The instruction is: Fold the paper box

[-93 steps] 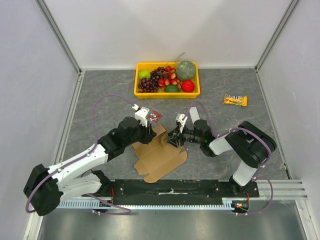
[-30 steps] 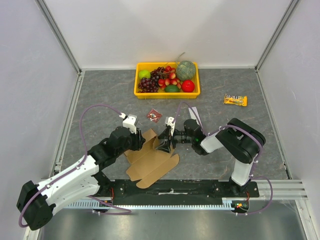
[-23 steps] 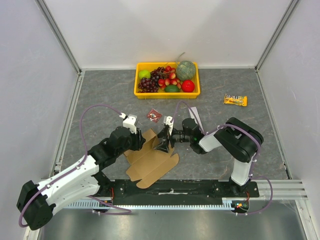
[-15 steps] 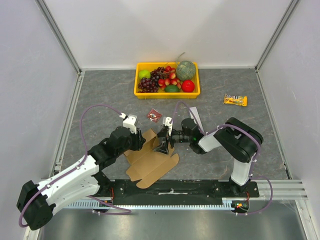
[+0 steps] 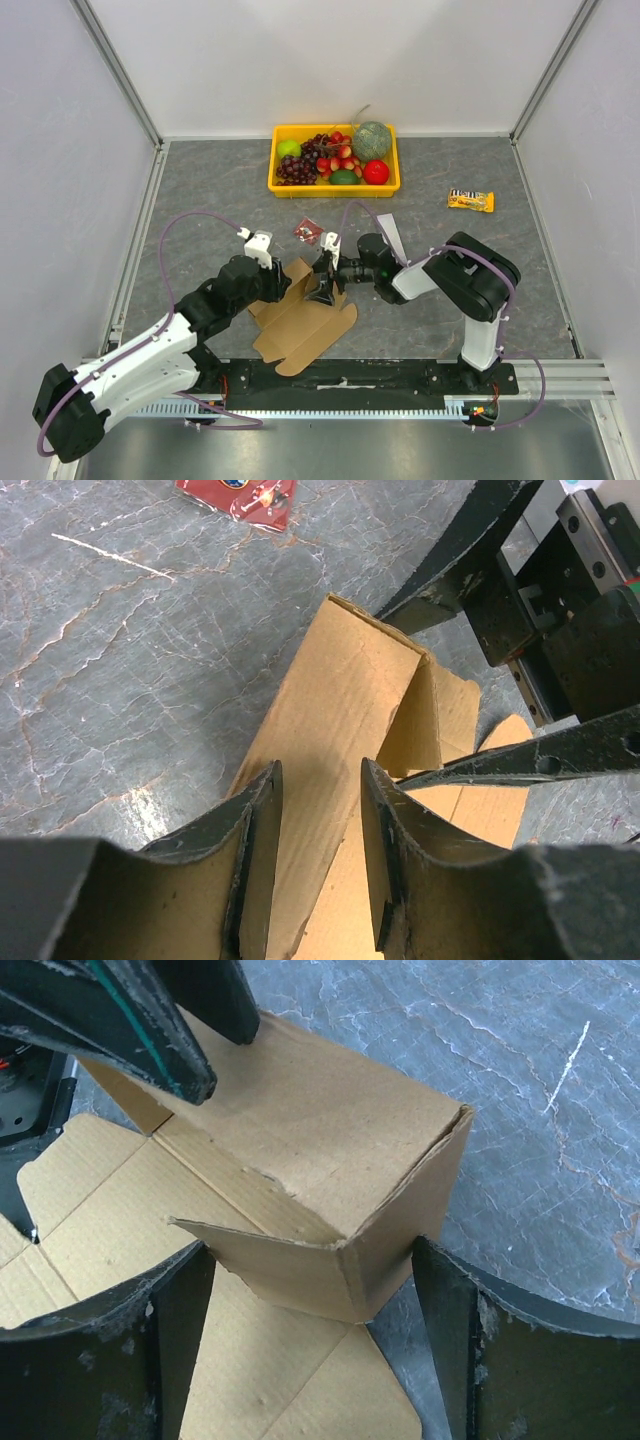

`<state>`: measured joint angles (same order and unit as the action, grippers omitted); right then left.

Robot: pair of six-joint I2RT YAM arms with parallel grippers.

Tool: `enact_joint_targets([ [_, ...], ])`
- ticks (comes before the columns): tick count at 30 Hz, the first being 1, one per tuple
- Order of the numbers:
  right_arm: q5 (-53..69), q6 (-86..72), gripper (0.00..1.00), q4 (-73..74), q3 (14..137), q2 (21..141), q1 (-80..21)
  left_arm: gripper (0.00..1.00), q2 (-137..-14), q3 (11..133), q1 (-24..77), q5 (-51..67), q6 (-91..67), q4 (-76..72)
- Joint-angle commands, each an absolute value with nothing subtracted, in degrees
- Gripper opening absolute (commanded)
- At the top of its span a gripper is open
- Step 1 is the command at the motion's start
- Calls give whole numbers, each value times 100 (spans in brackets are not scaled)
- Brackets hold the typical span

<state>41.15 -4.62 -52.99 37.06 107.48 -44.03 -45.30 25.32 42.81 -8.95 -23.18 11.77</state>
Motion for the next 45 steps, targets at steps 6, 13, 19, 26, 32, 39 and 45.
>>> enact_joint_targets([
  [6,4210,-325,76,-5388,4113,11030,-4438,43,-4597,2417,4254,-800,-2514,1108],
  [13,4219,-395,59,-5440,4271,11162,-4456,43,-4693,2426,4254,-756,-2514,1028],
  [19,4245,-439,72,-5511,4263,11171,-4509,43,-4685,2408,4254,-765,-2549,993],
  [26,4350,-352,77,-5415,4043,10890,-4509,43,-4343,2496,4245,-975,-2707,1204],
  [32,4386,-246,78,-5151,4017,10749,-4509,44,-3772,2733,4245,-1361,-3023,1818],
  [39,4386,-185,73,-5036,3999,10652,-4509,43,-3173,2918,4245,-1925,-3603,2820],
  [45,4447,-176,69,-5010,4008,10626,-4509,40,-3269,3216,4245,-2180,-4603,3769],
])
